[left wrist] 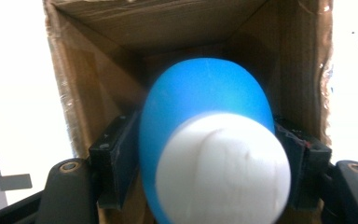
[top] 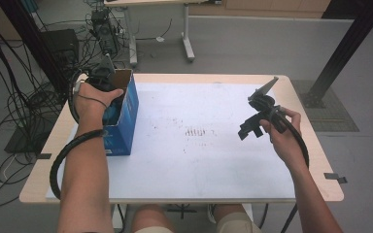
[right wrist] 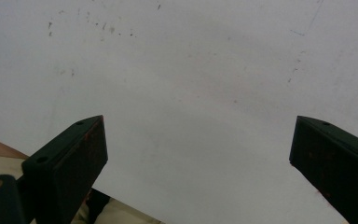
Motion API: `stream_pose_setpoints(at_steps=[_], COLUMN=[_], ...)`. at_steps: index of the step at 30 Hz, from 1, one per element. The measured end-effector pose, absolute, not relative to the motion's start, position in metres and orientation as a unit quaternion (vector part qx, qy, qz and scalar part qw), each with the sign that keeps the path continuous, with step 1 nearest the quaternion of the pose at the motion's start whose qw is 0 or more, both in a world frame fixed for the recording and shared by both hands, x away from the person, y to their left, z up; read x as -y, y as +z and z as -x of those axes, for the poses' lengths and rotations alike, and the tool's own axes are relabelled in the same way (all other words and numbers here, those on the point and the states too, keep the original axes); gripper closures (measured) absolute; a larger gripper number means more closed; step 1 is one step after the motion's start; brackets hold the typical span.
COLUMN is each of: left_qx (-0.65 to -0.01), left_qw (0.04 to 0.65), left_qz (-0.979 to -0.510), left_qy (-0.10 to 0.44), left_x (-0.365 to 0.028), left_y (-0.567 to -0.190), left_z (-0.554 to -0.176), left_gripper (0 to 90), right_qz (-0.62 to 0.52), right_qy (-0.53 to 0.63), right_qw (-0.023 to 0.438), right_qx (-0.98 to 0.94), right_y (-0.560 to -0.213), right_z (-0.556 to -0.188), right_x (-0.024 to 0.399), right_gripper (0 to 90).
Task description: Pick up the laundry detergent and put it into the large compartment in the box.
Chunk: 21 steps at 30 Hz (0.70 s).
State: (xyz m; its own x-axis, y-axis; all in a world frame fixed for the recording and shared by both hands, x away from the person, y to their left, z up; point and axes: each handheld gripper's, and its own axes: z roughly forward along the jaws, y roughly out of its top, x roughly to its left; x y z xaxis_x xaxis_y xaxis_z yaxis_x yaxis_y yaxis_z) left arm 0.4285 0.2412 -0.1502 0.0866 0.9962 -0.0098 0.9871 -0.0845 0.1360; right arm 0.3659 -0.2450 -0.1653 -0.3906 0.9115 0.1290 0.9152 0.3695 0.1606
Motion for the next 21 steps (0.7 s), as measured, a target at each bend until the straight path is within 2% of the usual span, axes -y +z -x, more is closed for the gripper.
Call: stream_pose_setpoints(at_steps=[13, 21], left_qx=[-0.65, -0.594], left_qw=[0.043, 0.062], left_qz=[-0.757, -0.797], left_qy=[0.056, 0.085], left_x=[-0.232, -0.211], left_y=[-0.115, -0.075], left_z=[-0.419, -0.413], left_gripper=[26.5, 19.8], right_qz=[0.549, 0.551], right_qy=[-0.105, -0.105], right_qw=[0.006, 0.005], right_qx=[0.829, 0.828], right_y=[-0.162, -0.161], right_z=[-0.366, -0.37], right_x=[0.242, 0.243], right_gripper=[4.2, 4.2])
